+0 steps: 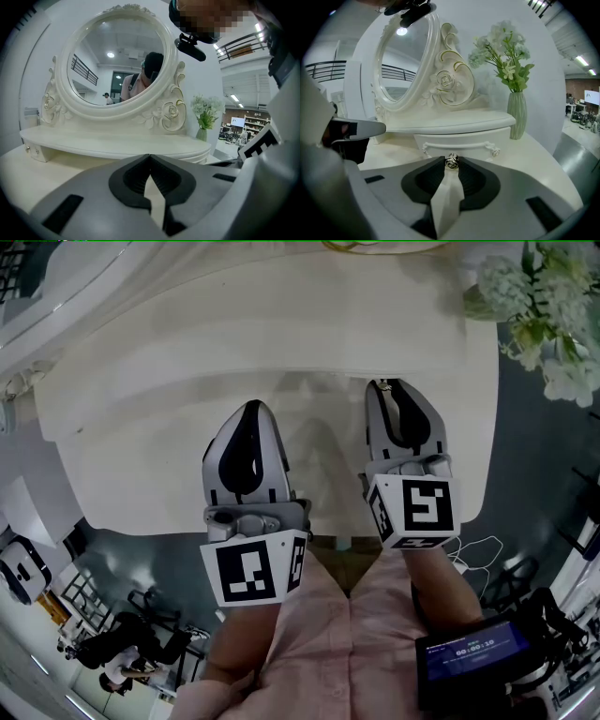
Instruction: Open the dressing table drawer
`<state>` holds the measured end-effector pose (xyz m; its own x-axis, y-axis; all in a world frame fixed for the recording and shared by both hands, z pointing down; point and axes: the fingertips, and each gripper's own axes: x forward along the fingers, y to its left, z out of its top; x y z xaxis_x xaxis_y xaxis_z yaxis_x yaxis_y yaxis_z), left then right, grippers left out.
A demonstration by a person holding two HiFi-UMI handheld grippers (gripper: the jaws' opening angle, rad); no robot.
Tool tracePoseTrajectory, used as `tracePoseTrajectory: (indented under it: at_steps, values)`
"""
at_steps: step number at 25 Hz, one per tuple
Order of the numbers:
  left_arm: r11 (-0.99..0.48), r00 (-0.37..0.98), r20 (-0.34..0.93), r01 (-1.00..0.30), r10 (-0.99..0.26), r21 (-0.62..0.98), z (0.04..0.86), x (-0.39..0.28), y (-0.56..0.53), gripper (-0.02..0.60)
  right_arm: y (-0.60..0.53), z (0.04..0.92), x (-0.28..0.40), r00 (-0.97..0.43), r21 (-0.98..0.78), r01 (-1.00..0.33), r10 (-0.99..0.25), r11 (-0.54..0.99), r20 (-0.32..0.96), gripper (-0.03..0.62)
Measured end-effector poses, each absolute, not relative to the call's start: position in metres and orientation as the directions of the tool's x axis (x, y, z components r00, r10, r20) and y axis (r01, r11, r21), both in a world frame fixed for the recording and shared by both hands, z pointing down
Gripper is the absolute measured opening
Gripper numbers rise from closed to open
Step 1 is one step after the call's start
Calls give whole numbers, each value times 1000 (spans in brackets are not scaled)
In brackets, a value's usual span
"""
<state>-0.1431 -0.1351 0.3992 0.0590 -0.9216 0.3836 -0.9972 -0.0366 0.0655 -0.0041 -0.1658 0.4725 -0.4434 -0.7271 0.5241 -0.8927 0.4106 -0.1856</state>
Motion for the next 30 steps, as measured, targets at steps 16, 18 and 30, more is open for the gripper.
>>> tracePoseTrajectory:
  at_steps: [16,18,30]
  values:
    - [-38,59,375,-997,-925,64,395,-141,-123,21,-152,473,-3,-440,-187,-895,-728,406,526,101]
    - [-38,60,375,-997,-925,65,395,-141,-121,21,-151,473,-3,-440,-187,-895,-728,406,526,101]
    - [-40,61,374,-997,-925,63,393,-142,-116,21,-146,473,-3,-438,-184,-895,-727,406,529,101]
